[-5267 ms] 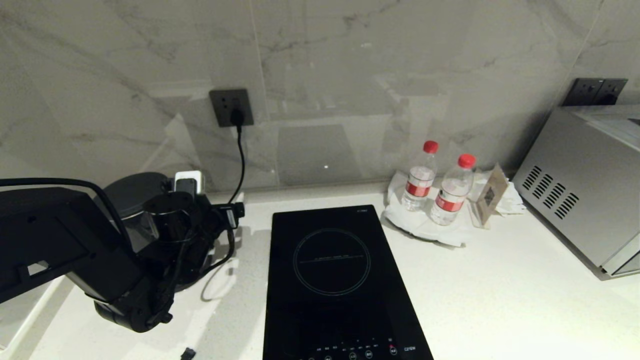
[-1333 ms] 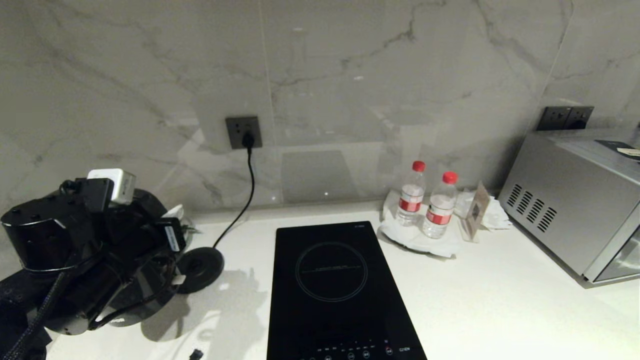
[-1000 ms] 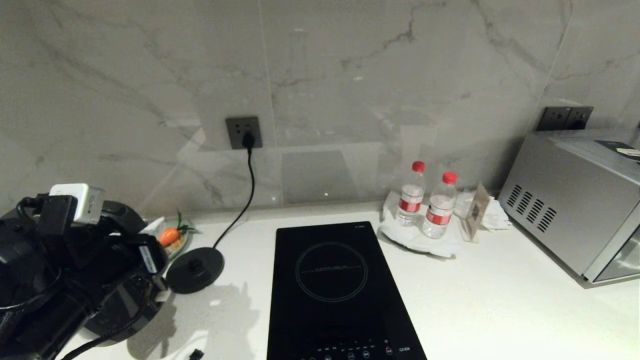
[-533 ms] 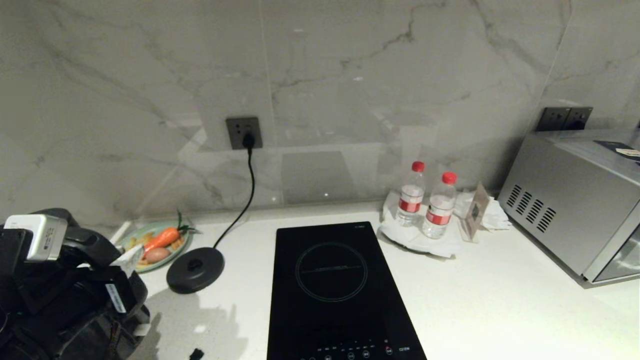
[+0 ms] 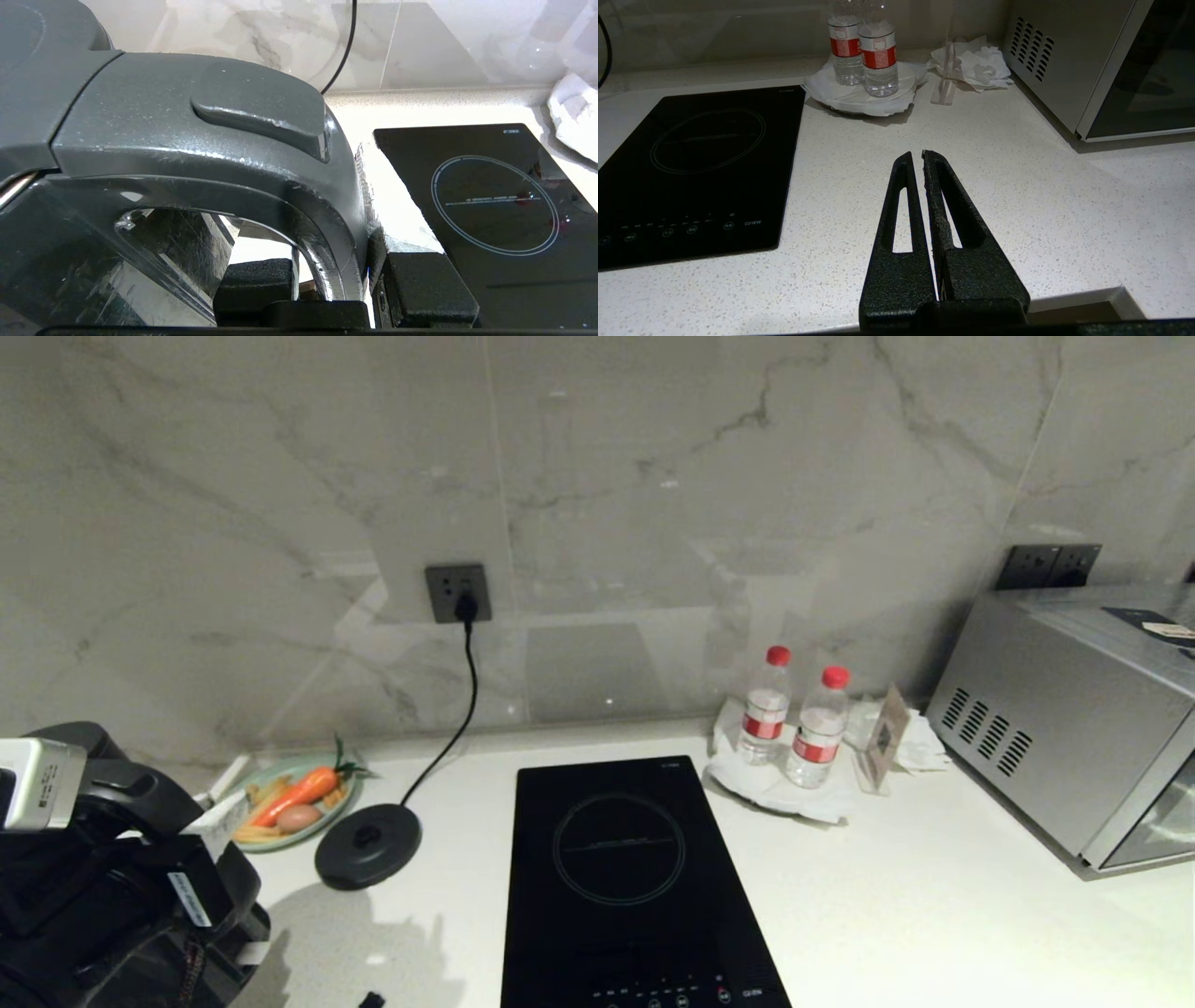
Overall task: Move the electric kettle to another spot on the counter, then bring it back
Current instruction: Place it by the sink
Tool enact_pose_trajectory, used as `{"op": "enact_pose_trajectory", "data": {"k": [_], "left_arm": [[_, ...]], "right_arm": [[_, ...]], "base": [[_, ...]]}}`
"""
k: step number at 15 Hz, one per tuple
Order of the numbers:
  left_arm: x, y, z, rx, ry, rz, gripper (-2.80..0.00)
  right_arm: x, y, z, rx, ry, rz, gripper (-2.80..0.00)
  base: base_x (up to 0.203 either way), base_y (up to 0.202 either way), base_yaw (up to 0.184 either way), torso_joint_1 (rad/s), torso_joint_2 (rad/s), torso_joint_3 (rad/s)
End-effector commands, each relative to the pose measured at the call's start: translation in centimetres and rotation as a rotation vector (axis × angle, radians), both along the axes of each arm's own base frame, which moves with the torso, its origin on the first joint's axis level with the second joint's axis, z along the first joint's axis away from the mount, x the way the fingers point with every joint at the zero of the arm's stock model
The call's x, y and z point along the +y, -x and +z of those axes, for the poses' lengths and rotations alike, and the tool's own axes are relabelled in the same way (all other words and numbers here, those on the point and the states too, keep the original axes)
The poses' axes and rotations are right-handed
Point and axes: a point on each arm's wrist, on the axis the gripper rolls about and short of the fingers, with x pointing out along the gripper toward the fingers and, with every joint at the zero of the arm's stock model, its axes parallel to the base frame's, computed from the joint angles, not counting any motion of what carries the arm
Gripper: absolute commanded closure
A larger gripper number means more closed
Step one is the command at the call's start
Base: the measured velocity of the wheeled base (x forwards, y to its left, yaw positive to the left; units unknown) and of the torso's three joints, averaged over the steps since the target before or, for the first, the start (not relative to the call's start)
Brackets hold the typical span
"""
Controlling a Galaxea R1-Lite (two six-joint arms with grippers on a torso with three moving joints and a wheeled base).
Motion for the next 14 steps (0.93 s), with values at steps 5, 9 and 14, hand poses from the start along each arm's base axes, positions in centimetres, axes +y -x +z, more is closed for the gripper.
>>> {"op": "enact_pose_trajectory", "data": {"k": [5,9,14], "left_arm": [[0.1,0.1,-0.2,0.001,0.004,0.002,0.0],[0.4,0.7,-0.3,-0.007,0.005,0.019,0.0],[1.3,2.4,-0.4,0.0,0.003,0.065,0.0]], "right_arm": [[0.0,0.0,0.0,0.0,-0.001,0.0,0.0],[0.0,0.0,0.0,0.0,-0.003,0.0,0.0],[0.0,0.0,0.0,0.0,-0.001,0.0,0.0]], "base": [[0.0,0.0,0.0,0.08,-0.18,-0.089],[0.0,0.0,0.0,0.0,0.0,0.0],[0.0,0.0,0.0,0.0,0.0,0.0]]}}
